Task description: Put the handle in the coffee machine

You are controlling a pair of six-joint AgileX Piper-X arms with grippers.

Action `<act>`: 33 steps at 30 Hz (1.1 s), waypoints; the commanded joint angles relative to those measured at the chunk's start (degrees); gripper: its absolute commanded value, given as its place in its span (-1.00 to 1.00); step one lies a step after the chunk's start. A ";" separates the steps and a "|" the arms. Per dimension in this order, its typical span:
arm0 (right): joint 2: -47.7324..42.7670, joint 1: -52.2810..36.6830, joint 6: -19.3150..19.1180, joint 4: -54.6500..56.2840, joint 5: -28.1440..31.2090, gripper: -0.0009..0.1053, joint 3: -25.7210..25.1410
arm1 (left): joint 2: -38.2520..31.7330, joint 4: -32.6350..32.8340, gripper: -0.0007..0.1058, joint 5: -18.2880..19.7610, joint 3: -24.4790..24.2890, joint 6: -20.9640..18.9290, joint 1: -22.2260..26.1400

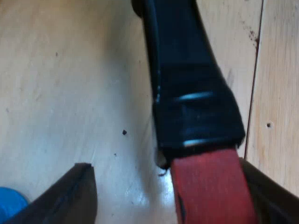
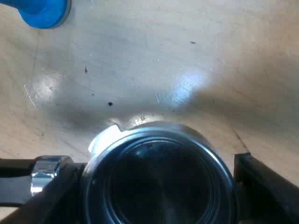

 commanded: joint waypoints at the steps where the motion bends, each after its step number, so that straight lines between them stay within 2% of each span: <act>1: -0.74 0.03 -0.09 -0.35 -0.62 -0.98 -1.04 | -0.15 -1.09 0.14 0.18 -0.19 0.34 -0.16; 17: -0.74 0.03 -0.09 -0.35 -0.62 -0.98 -1.04 | -0.15 -2.84 0.14 0.18 -0.19 0.34 -0.16; 20: -0.74 0.03 -0.09 -0.35 -0.62 -0.98 -1.04 | -0.15 -2.84 -0.08 0.18 -0.19 0.34 -0.16; 21: -0.74 0.03 -0.09 -0.35 -0.62 -0.98 -1.04 | -0.15 -2.84 -0.28 0.18 -0.19 0.34 -0.16; 22: -0.74 0.03 -0.09 -0.35 -0.62 -0.98 -1.04 | -0.15 -2.84 -0.31 0.18 -0.19 0.34 -0.16; 23: -0.74 0.03 -0.09 -0.35 -0.62 -0.98 -1.04 | -0.15 -2.84 -0.46 0.18 -0.19 0.34 -0.16; 25: -0.74 0.03 -0.09 -0.35 -0.62 -0.98 -1.04 | -0.15 -2.84 -0.56 0.18 -0.19 0.34 -0.16; 26: -0.74 0.03 -0.09 -0.35 -0.62 -0.98 -1.04 | -0.15 -2.84 -0.80 0.18 -0.19 0.34 -0.16; 28: -0.74 0.03 -0.09 -0.35 -0.62 -0.98 -1.04 | -0.15 -2.84 -0.98 0.18 -0.19 -0.13 -0.16; 33: -0.74 0.03 -0.09 -0.35 -0.48 -0.98 -1.04 | -0.15 -2.84 -0.98 0.18 -0.19 -0.44 -0.16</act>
